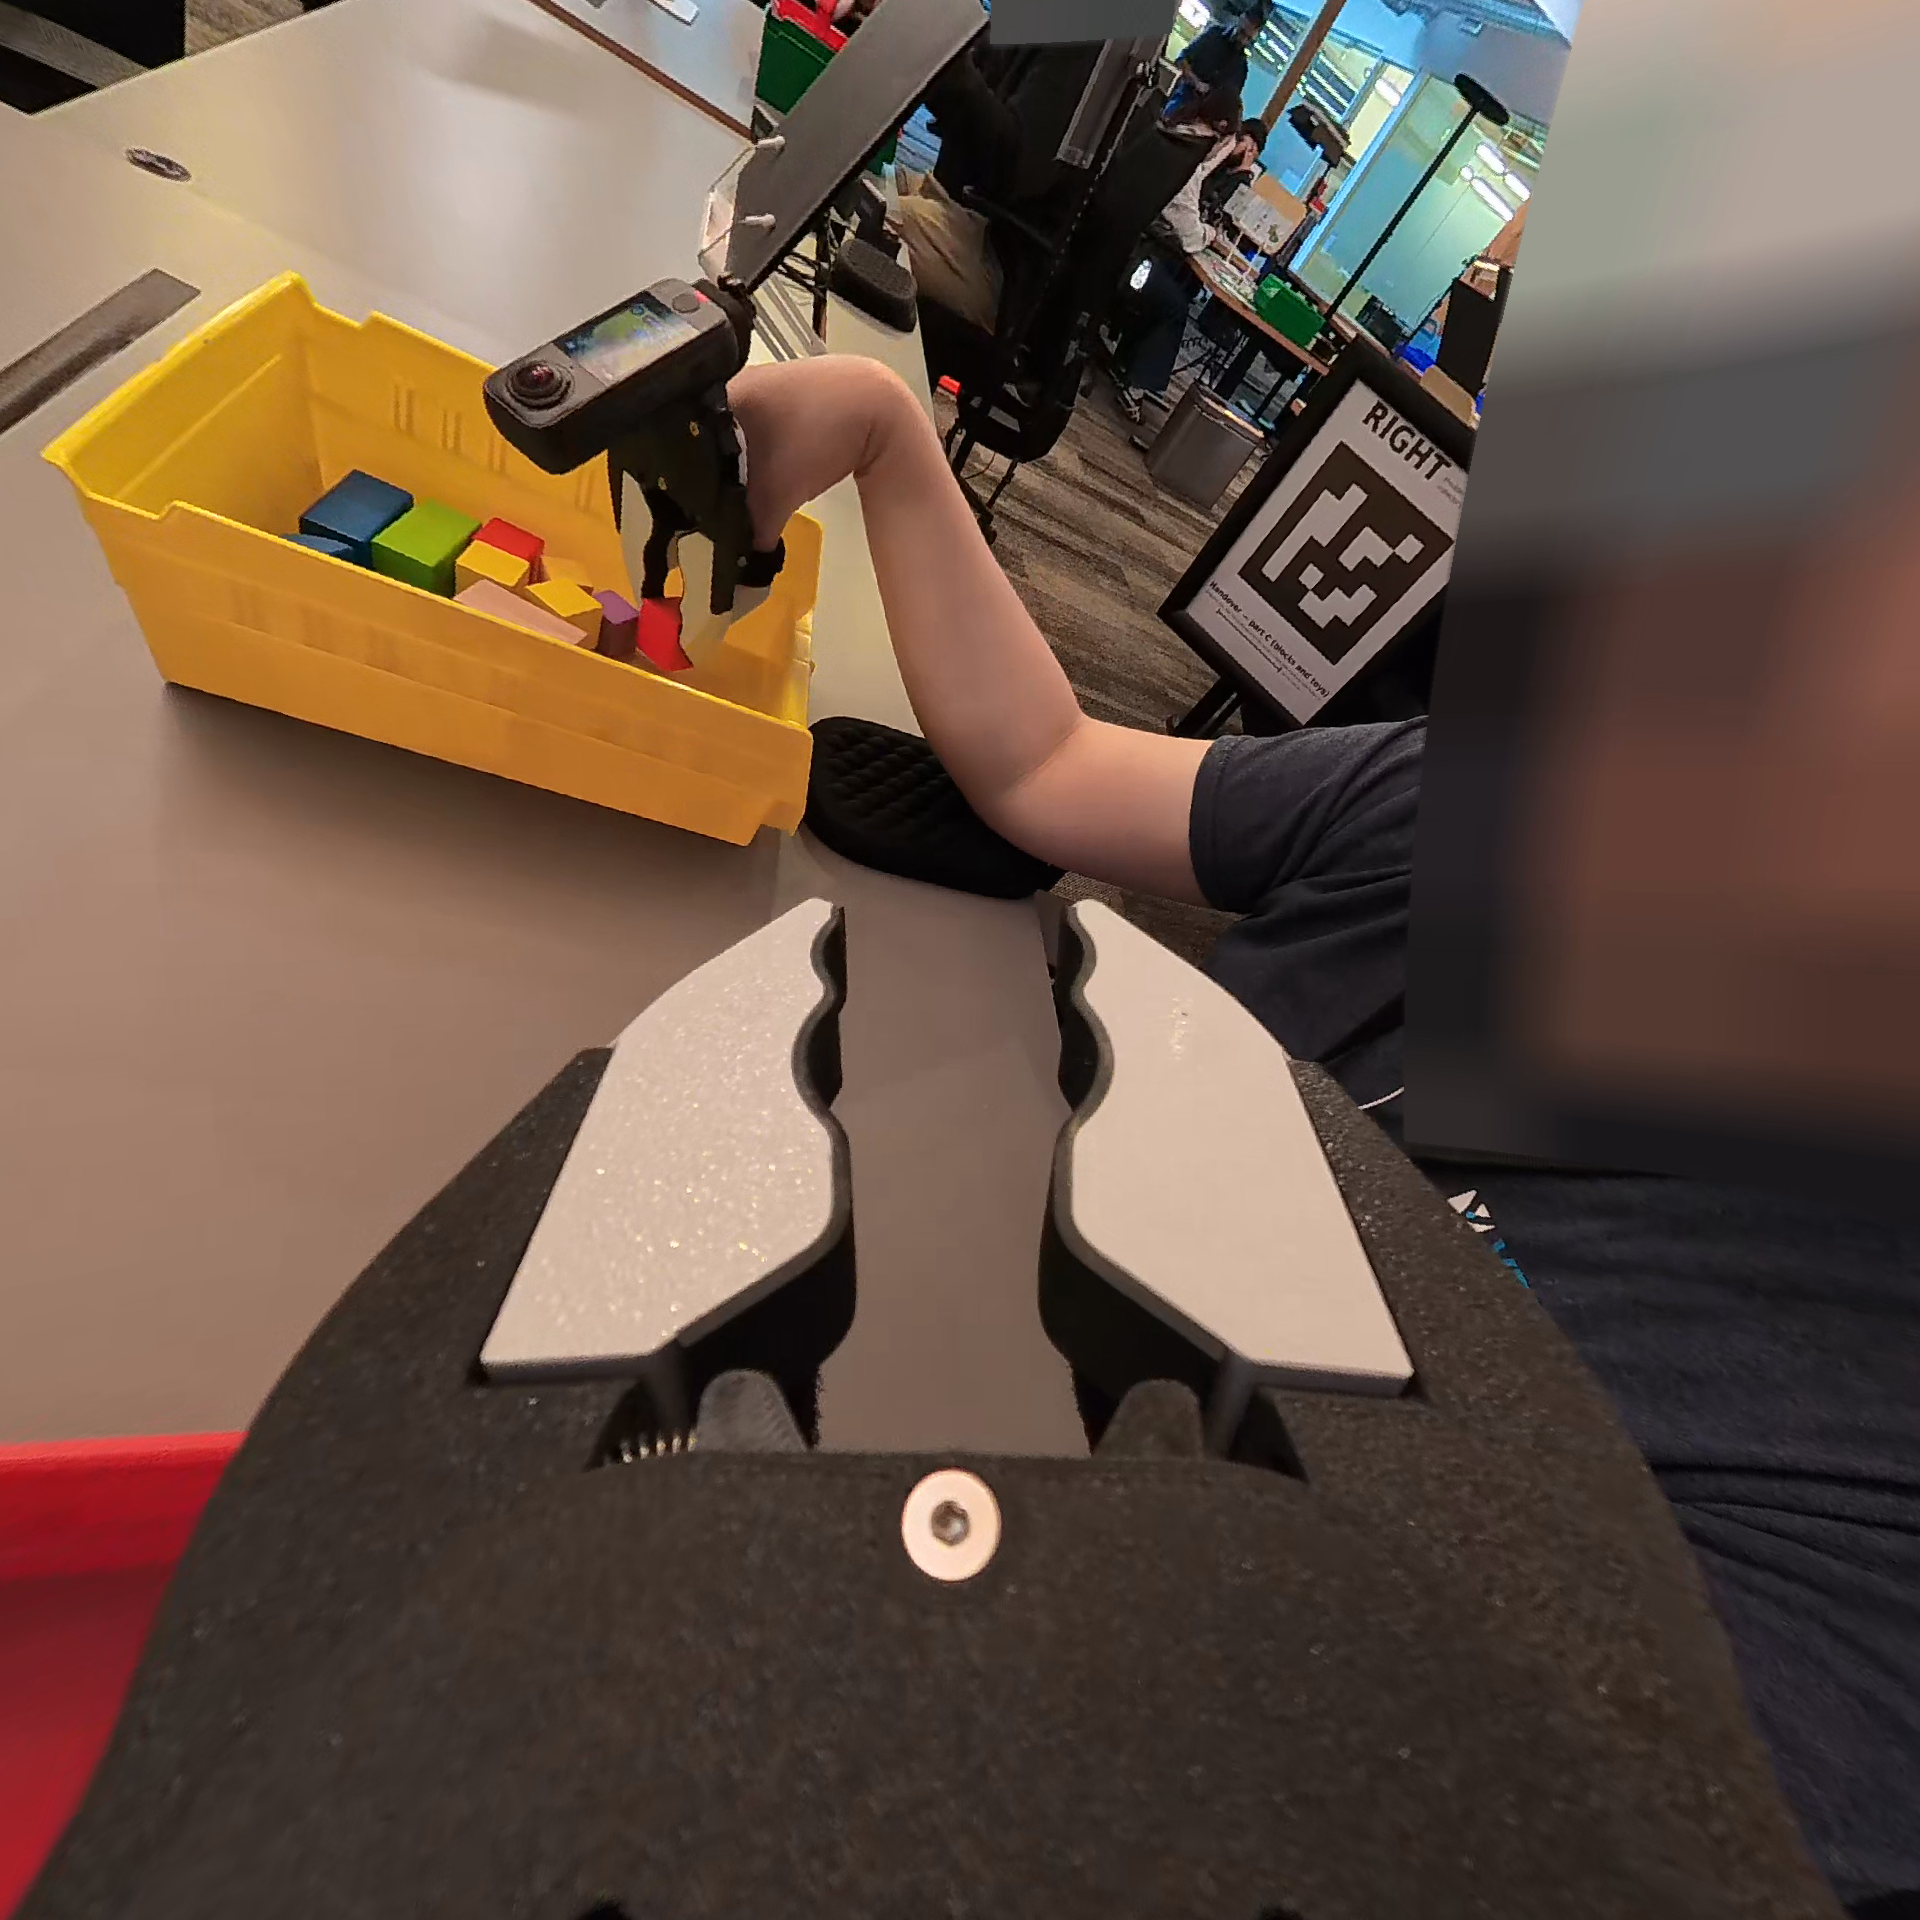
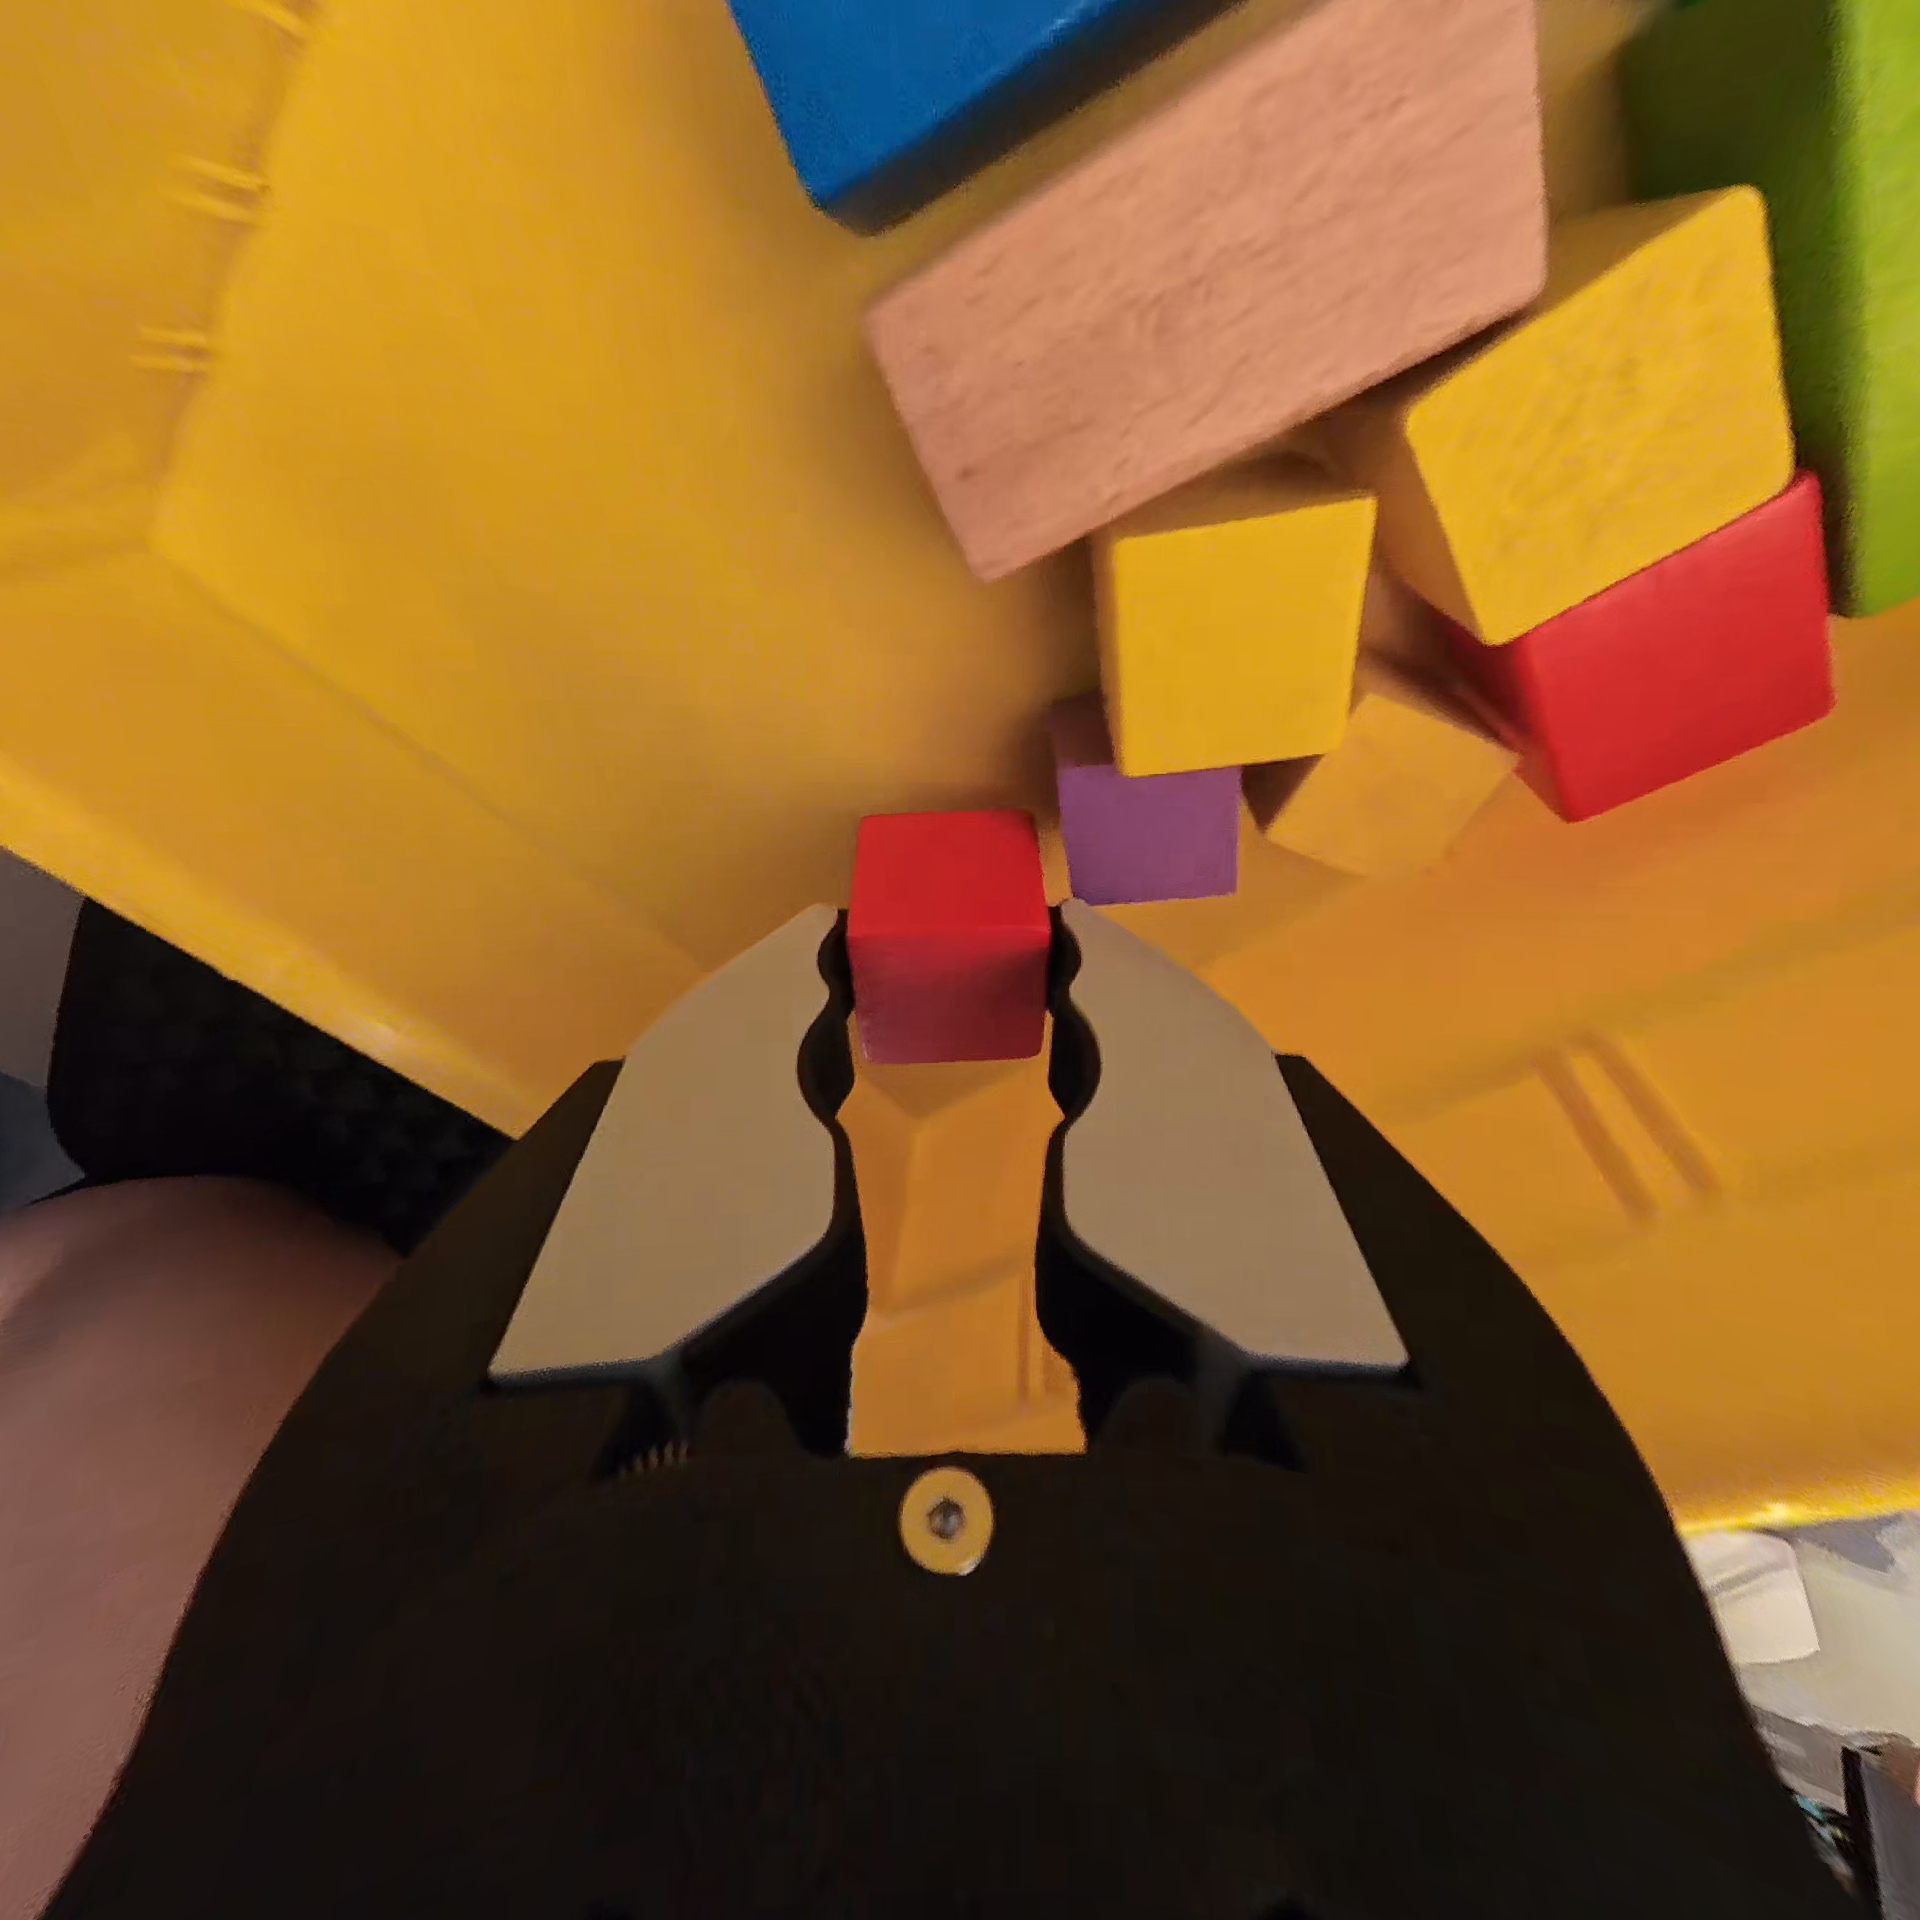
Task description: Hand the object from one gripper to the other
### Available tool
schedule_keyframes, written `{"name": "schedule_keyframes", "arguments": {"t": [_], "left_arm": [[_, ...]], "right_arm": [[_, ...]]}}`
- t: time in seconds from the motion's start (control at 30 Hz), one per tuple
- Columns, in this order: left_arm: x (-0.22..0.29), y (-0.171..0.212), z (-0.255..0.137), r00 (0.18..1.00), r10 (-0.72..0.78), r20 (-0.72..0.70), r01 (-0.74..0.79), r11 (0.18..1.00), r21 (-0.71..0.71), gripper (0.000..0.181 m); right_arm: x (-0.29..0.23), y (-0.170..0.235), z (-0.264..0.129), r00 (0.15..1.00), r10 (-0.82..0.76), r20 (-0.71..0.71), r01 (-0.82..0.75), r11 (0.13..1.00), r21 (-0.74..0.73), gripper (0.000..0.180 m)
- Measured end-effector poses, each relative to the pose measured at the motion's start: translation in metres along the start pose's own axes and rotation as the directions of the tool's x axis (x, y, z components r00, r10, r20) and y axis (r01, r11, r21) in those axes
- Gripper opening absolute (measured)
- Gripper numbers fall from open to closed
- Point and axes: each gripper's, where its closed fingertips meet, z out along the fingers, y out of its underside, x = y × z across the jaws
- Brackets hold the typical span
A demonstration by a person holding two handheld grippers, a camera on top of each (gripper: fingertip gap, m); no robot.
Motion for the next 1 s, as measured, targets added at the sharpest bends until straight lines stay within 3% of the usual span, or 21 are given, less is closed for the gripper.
{"name": "schedule_keyframes", "arguments": {"t": [0.43, 0.77, 1.0], "left_arm": [[0.002, 0.002, 0.003, 1.000, -0.001, 0.006, 0.002, 1.000, -0.018, 0.037], [0.001, 0.006, 0.006, 1.000, -0.003, 0.012, 0.003, 0.999, -0.044, 0.038], [-0.005, -0.001, -0.009, 0.998, 0.000, 0.057, -0.001, 1.000, 0.018, 0.037]], "right_arm": [[0.028, 0.000, -0.001, 0.973, 0.099, -0.209, -0.128, 0.984, -0.128, 0.036], [0.030, -0.003, -0.001, 0.970, 0.132, -0.204, -0.155, 0.982, -0.104, 0.036], [0.025, -0.003, -0.014, 0.966, 0.146, -0.213, -0.161, 0.985, -0.057, 0.036]]}}
